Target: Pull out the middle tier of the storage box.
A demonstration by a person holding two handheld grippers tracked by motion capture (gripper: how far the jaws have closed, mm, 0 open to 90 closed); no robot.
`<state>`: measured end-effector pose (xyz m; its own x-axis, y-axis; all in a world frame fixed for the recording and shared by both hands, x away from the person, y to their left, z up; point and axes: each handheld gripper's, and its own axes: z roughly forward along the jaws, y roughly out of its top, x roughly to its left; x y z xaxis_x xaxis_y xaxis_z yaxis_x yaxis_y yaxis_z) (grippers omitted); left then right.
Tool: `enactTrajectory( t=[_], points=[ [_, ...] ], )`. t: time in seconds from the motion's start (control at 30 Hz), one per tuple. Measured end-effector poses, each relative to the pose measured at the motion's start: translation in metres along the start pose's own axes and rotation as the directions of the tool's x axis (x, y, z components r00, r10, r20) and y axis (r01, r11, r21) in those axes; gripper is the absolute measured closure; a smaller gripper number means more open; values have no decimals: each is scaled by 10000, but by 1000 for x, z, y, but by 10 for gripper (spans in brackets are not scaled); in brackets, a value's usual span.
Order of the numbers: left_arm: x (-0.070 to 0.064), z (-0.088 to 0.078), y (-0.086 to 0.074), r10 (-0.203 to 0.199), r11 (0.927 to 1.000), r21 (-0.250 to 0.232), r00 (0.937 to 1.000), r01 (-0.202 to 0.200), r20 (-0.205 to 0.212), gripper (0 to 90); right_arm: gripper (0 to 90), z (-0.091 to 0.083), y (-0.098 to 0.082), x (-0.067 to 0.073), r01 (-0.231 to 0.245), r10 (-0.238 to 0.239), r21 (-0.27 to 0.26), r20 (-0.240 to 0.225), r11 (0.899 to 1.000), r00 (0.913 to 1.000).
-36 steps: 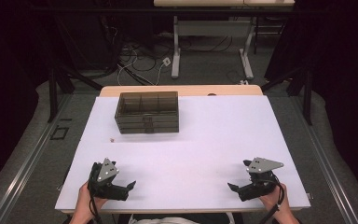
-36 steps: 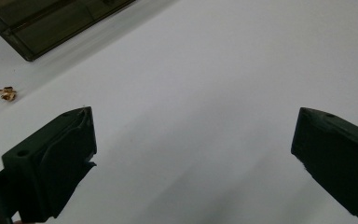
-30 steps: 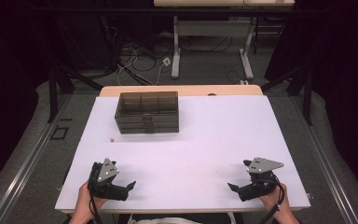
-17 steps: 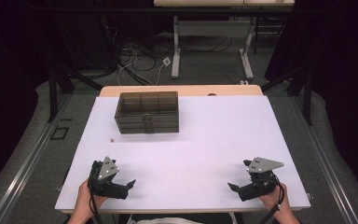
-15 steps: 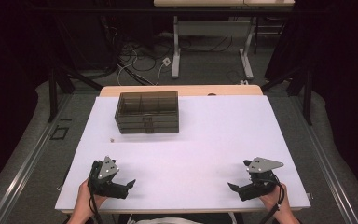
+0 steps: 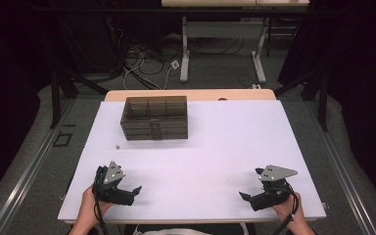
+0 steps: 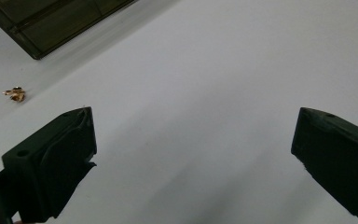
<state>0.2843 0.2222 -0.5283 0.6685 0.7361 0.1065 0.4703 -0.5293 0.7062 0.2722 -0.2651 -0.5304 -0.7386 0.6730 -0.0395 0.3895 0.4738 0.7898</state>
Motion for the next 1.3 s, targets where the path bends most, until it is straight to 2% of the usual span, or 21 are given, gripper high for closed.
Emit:
enactTrajectory(
  t=[0.07, 0.1, 0.2, 0.5, 1.1, 1.3],
  points=[
    [1, 1, 1, -14, 10000, 22, 10000, 14, 37, 0, 3, 0, 0, 0, -24, 24, 31, -30, 10000, 10000],
    [2, 1, 2, 13, 10000, -30, 10000, -13, -76, 1, 3, 0, 0, -1, -8, 8, 21, -35, 10000, 10000],
    [6, 2, 5, -139, 9999, -45, 9999, 139, -17, 1, 3, 1, 0, -1, -26, 27, 130, -53, 9999, 10000],
    [10, 8, 12, -163, 9996, 230, 9999, 164, -58, 0, 3, 2, 0, -1, -53, 54, 198, -55, 9998, 10000],
    [26, 33, 32, -374, 9973, 630, 9993, 376, -39, 0, 3, 2, -1, -1, -20, 20, 157, 10, 9999, 10000],
    [29, 40, 37, -323, 9964, 788, 9995, 327, -52, 0, 3, 3, -1, -1, 14, -11, 250, -93, 9997, 10000]
  ],
)
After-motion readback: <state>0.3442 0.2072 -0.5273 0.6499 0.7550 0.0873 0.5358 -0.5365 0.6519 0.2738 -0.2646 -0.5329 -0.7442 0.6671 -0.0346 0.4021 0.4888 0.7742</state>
